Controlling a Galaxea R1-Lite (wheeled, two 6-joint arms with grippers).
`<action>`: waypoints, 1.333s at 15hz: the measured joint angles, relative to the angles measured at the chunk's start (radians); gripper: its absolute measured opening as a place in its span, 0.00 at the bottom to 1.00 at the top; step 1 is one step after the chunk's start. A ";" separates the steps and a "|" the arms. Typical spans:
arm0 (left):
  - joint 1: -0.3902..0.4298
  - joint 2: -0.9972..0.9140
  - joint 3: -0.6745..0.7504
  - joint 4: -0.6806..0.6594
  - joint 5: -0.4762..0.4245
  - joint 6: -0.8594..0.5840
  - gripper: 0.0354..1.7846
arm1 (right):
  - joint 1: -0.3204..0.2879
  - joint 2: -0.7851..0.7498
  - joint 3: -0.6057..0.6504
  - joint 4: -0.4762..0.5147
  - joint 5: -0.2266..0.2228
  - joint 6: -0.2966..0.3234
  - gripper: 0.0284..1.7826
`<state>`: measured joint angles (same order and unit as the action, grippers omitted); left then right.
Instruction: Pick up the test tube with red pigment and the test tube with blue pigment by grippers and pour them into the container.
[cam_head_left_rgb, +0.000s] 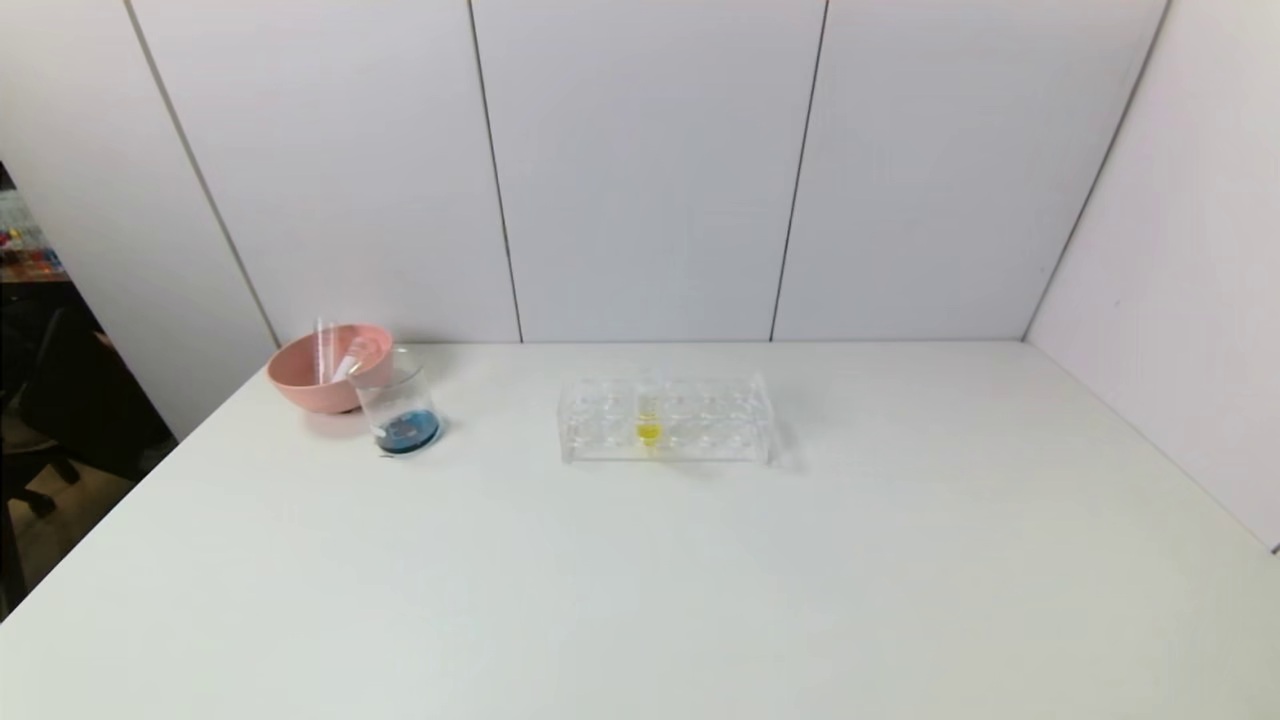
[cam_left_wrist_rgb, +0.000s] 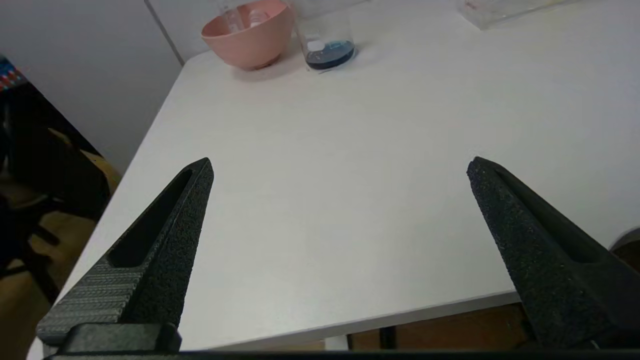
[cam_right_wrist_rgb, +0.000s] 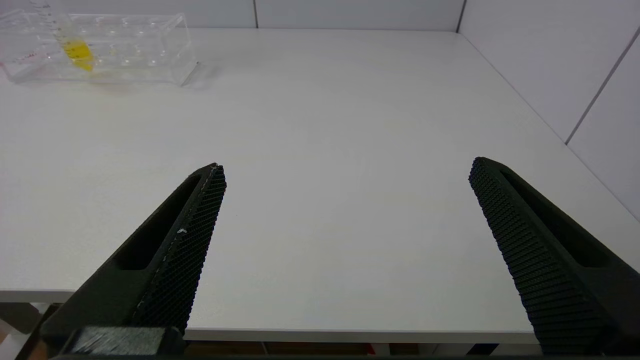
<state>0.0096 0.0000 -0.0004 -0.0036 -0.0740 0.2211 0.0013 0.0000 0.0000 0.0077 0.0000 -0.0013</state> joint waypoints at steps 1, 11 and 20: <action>0.000 0.000 0.000 0.005 0.006 -0.049 0.99 | 0.000 0.000 0.000 0.000 0.000 0.000 1.00; -0.001 -0.001 0.000 0.017 0.050 -0.162 0.99 | 0.000 0.000 0.000 0.000 0.000 0.000 1.00; 0.000 0.000 0.000 0.017 0.050 -0.161 0.99 | 0.000 0.000 0.000 0.000 0.000 0.000 1.00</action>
<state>0.0091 -0.0004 0.0000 0.0138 -0.0238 0.0596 0.0013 0.0000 0.0000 0.0077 0.0000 -0.0013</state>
